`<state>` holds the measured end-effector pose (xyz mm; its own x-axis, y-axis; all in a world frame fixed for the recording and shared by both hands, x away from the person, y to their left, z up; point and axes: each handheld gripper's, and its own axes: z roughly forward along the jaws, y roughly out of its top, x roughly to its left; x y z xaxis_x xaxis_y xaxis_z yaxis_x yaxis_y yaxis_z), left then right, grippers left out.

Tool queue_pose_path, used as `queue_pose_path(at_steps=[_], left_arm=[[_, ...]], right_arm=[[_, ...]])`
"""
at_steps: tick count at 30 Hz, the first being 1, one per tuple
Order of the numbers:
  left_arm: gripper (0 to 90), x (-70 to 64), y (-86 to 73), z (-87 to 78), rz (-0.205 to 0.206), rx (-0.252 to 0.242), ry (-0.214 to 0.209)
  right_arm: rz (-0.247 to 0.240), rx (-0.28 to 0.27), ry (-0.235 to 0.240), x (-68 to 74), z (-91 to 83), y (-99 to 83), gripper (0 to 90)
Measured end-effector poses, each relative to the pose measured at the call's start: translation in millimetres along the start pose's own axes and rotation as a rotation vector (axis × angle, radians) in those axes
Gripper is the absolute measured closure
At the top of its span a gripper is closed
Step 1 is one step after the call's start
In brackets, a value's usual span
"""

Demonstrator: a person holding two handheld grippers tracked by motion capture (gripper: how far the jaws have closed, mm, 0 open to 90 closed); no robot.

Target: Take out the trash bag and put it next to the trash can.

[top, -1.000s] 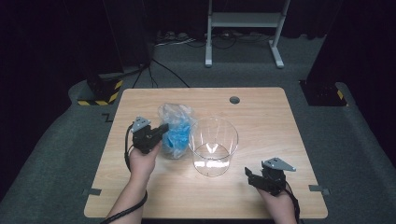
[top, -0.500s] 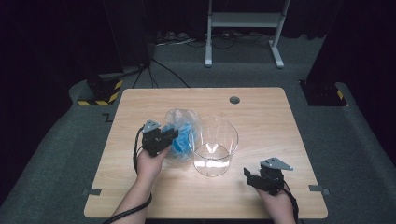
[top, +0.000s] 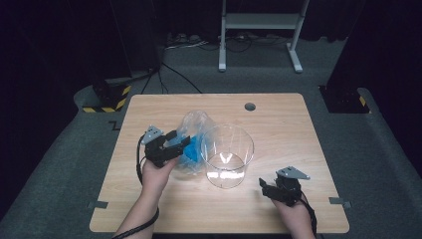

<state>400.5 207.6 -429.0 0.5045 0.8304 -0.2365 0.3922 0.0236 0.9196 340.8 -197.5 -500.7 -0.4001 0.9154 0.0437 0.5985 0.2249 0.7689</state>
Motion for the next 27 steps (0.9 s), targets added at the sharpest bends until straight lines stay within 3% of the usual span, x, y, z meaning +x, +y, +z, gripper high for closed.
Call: queue_pose_path(at_steps=[3, 7, 12, 15, 19, 24, 27], left_arm=[[29.5, -3.6, 1.7, -4.2, 0.044, -0.001, 0.010], [24.3, -8.5, -0.6, -7.1, 0.126, 0.037, 0.044], [16.0, -7.2, -8.2, -10.4, 0.142, 0.104, 0.051], [14.4, -5.4, -14.7, -15.1, 0.179, 0.155, 0.065], [14.3, -1.8, -24.1, -25.6, 0.184, 0.190, 0.056], [14.5, 11.7, -45.9, -41.8, 0.178, 0.334, 0.063], [14.3, 21.4, -63.6, -41.5, 0.163, 0.400, 0.093]], right_arm=[[-0.002, 0.003, 0.004, -0.4, 1.3, 0.6, 26.5], [-0.012, 0.006, 0.011, 0.2, 4.5, 1.7, 26.1], [-0.011, 0.015, 0.023, 1.6, 12.4, 5.0, 25.6], [-0.021, 0.024, 0.023, 1.5, 19.5, 7.6, 24.9], [-0.026, 0.040, 0.002, -1.4, 29.3, 9.6, 24.6], [-0.006, 0.073, -0.019, -7.2, 42.5, 11.9, 24.4], [-0.015, 0.080, -0.041, -6.0, 48.7, 14.0, 22.9]])
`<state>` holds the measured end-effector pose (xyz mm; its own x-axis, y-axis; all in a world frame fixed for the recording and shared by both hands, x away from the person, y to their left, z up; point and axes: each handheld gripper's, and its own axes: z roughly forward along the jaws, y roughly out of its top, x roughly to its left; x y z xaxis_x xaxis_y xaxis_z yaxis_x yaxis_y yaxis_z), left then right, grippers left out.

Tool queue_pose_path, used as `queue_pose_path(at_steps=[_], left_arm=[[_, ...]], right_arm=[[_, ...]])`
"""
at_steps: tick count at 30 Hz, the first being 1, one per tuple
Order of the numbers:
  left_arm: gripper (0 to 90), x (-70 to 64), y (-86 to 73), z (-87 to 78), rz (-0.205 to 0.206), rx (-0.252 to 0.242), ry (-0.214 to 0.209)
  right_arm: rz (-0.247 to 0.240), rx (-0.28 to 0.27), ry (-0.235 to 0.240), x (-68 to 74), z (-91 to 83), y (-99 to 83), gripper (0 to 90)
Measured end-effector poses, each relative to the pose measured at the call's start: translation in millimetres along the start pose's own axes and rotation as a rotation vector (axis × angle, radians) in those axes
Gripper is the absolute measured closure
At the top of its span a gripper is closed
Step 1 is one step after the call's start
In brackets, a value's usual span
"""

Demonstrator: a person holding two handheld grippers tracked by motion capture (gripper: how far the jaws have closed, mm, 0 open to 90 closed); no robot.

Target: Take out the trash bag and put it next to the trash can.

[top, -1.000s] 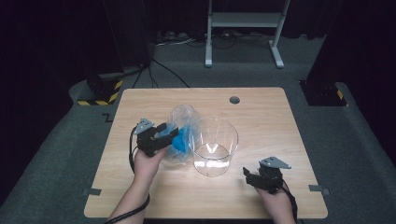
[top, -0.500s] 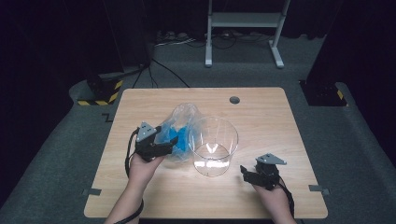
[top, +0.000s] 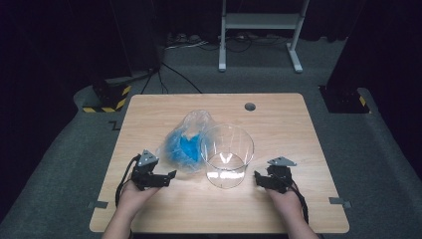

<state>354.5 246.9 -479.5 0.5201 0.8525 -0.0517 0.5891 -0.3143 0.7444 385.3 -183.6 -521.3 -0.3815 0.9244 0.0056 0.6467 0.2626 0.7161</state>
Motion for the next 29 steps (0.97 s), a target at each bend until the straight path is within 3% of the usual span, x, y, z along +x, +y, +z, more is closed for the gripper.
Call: queue_pose_path(at_steps=[4, 7, 8, 11, 29], left_arm=[[11.7, 1.1, -16.8, 18.0, 0.006, 0.041, 0.047], [5.1, -1.6, -26.9, 36.7, 0.038, 0.119, 0.066], [0.4, -1.6, -28.8, 38.2, 0.032, 0.098, 0.037], [0.2, -2.8, -29.6, 39.9, 0.056, 0.079, 0.011], [0.4, -0.9, -27.4, 41.8, 0.078, 0.080, -0.010]], right_arm=[[-0.014, -0.007, -0.003, 4.5, 3.0, 1.0, 21.9], [-0.025, -0.013, -0.005, 5.9, 3.7, 0.7, 21.3], [-0.023, -0.012, -0.007, 6.0, 3.9, 0.7, 20.8], [-0.023, -0.014, -0.007, 6.1, 4.3, 0.7, 20.1], [0.002, -0.026, -0.033, 9.3, 5.1, -1.0, 17.9]])
